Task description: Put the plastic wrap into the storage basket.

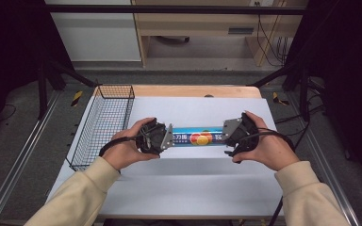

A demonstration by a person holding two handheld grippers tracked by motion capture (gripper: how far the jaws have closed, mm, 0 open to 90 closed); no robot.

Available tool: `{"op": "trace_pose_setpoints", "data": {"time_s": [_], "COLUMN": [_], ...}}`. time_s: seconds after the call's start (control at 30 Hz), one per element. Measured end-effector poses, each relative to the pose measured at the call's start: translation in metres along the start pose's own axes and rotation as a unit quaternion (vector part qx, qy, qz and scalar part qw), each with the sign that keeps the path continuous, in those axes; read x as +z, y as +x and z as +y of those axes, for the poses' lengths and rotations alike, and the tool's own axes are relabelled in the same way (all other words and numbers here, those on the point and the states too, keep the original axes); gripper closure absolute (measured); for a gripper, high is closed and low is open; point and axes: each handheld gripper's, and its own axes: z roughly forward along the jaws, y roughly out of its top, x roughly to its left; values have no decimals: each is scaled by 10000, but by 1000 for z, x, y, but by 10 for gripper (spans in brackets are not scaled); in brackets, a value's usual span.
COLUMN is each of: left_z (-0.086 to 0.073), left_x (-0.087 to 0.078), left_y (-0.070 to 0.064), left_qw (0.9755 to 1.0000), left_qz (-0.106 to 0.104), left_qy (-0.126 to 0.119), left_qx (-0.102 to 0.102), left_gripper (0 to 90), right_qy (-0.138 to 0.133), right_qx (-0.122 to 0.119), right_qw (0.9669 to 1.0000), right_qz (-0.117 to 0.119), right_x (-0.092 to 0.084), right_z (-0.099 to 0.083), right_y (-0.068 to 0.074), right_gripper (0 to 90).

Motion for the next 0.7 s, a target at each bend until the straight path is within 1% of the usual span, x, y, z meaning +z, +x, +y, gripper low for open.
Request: {"op": "trace_pose_setpoints", "data": {"time_s": [0.07, 0.1, 0.13, 0.2, 0.23, 0.27, 0.3, 0.33, 0.37, 0.4, 0.43, 0.47, 0.5, 0.53, 0.57, 0.6, 0.63, 0.67, 0.7], "left_z": [-2, -2, -3, -5, -5, -7, -7, -8, -9, -9, -10, -11, -11, -13, -13, -14, -15, -16, -17], "left_x": [-3, -3, -5, -8, -9, -10, -11, -11, -11, -11, -11, -10, -9, -7, -7, -6, -5, -4, -4], "left_y": [0, 0, 0, 0, 2, 2, 3, 3, 5, 7, 9, 10, 11, 13, 13, 14, 15, 15, 15], "left_qw": [10000, 10000, 9999, 9997, 9997, 9993, 9992, 9990, 9987, 9987, 9987, 9987, 9987, 9986, 9986, 9984, 9983, 9982, 9981], "left_qz": [-2, 11, 28, 64, 101, 116, 120, 137, 148, 139, 149, 145, 137, 163, 163, 143, 144, 134, 144], "left_qy": [14, -13, -7, -27, -5, -30, -30, -45, -43, -53, -26, -41, -5, 31, 31, 37, 16, 33, 42], "left_qx": [-55, -66, -105, -219, -218, -347, -392, -428, -476, -484, -481, -497, -496, -499, -499, -539, -560, -590, -605], "left_gripper": [306, 306, 306, 306, 306, 307, 307, 307, 307, 307, 307, 307, 307, 307, 308, 308, 308, 308, 308], "right_qy": [-18, -56, -50, -102, -123, -149, -161, -194, -265, -338, -377, -351, -351, -293, -285, -285, -305, -355, -422], "right_qx": [155, 324, 426, 698, 798, 864, 1011, 1100, 1226, 1343, 1403, 1484, 1484, 1627, 1686, 1686, 1789, 1928, 2029], "right_qw": [9999, 9994, 9990, 9973, 9965, 9959, 9943, 9931, 9914, 9895, 9884, 9874, 9874, 9846, 9834, 9834, 9810, 9777, 9755], "right_qz": [-34, -66, -91, -189, -217, -245, -300, -349, -373, -417, -445, -428, -428, -563, -599, -599, -685, -748, -743], "right_x": [1, 3, 5, 13, 18, 23, 30, 34, 38, 44, 48, 54, 54, 59, 59, 59, 59, 58, 57], "right_z": [-10, -16, -20, -31, -35, -39, -42, -45, -46, -49, -51, -56, -56, -61, -63, -63, -66, -69, -71], "right_y": [2, 4, 5, 9, 11, 14, 16, 16, 17, 16, 15, 11, 11, 5, 2, 2, -1, -5, -7], "right_gripper": [70, 67, 65, 76, 80, 89, 101, 90, 81, 91, 91, 82, 82, 83, 86, 86, 85, 78, 78]}}
